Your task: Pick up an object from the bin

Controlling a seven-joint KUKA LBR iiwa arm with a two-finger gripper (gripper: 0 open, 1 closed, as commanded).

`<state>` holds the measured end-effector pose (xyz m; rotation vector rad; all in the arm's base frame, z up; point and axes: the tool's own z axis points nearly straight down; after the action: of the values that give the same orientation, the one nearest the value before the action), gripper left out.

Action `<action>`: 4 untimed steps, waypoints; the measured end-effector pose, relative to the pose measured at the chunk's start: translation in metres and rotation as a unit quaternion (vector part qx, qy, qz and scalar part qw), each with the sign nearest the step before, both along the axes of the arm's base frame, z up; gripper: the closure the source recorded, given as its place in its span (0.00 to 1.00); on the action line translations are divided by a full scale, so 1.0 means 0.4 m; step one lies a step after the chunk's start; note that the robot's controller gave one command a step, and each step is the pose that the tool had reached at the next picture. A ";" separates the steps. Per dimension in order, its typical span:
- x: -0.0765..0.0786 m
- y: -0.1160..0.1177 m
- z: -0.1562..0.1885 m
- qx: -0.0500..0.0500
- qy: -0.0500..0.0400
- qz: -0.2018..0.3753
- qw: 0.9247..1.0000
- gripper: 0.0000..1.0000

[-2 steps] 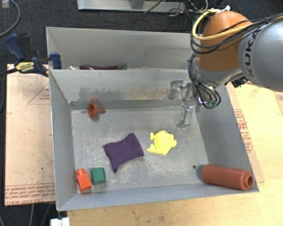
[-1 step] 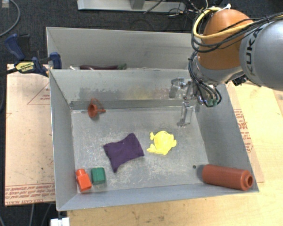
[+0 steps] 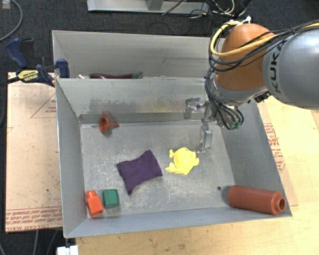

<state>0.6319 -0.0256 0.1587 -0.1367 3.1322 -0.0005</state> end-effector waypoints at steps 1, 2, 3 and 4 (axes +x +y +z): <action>-0.014 0.041 -0.142 0.001 -0.001 0.019 1.000 0.00; -0.167 -0.028 -0.219 0.000 0.000 0.028 1.000 1.00; -0.167 -0.028 -0.219 0.000 0.000 0.028 1.000 1.00; -0.159 -0.012 -0.219 -0.002 -0.001 0.071 0.997 1.00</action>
Offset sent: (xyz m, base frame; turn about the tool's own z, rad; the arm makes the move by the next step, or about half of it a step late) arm -0.0672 -0.0110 -0.0887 -0.0577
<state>0.5684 -0.0306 0.0712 -0.3579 3.1135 -0.0048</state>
